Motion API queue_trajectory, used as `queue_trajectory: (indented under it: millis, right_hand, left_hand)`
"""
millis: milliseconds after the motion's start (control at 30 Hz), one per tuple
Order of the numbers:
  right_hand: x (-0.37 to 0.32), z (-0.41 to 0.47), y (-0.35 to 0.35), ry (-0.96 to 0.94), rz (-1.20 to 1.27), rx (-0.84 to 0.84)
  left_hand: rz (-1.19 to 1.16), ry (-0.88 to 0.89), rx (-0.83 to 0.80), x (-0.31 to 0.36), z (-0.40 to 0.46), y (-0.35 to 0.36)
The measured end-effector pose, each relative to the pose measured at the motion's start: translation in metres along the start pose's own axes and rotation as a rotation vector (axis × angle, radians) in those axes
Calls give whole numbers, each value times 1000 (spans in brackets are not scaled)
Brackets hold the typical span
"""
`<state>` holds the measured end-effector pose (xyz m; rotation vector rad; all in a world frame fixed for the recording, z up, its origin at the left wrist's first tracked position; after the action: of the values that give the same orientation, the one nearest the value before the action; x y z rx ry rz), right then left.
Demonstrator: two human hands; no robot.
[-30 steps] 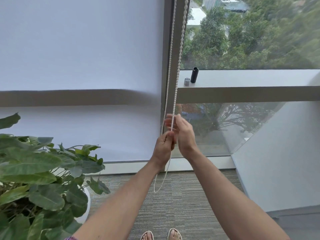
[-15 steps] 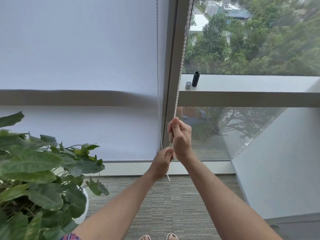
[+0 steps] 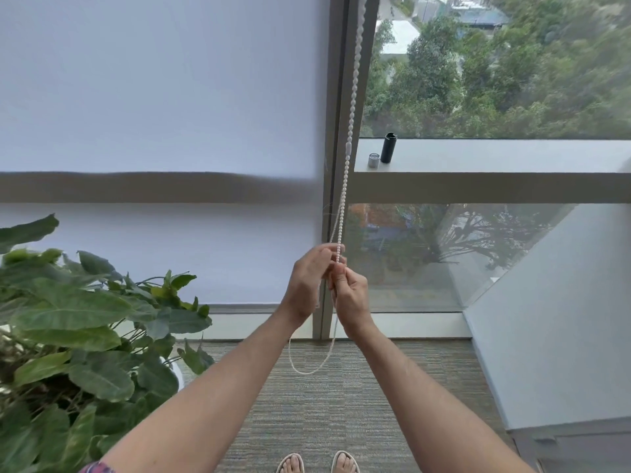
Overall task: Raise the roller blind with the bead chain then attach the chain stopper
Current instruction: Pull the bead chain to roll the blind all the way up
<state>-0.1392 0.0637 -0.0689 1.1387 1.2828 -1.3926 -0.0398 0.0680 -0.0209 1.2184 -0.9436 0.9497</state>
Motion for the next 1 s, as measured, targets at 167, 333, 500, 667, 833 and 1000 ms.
queue_trajectory:
  millis: [167,333,500,667,833,1000]
  right_hand:
    - [13,-10,6,38,-14,-18]
    - [15,-24,6,46,-27,-50]
    - [6,-20,0,101,-2,-206]
    - [-21,-1,-28,118,74,-150]
    - [-81,11,-33,-58,244,-133]
    - [-127,13,-23,-226,327,-148]
  left_hand:
    - [-55,166,-32,27,2,27]
    - [-7,113,-4,28,6,25]
    - [59,135,43,28,13,21]
    - [130,103,55,10,8,12]
    - [182,-8,76,-19,-9,3]
    - [209,-85,56,-46,-23,-2]
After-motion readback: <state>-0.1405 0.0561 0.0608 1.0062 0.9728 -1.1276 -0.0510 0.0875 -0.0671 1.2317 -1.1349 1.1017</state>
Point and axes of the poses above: each hand's wrist, its own z-axis towards the middle knuckle, its own y-axis out of the palm, x = y × z, the point moved 3 cm from there along z, towards the middle knuckle, and after that the axes turned 13 degrees about -z, right-handed, at the moved point
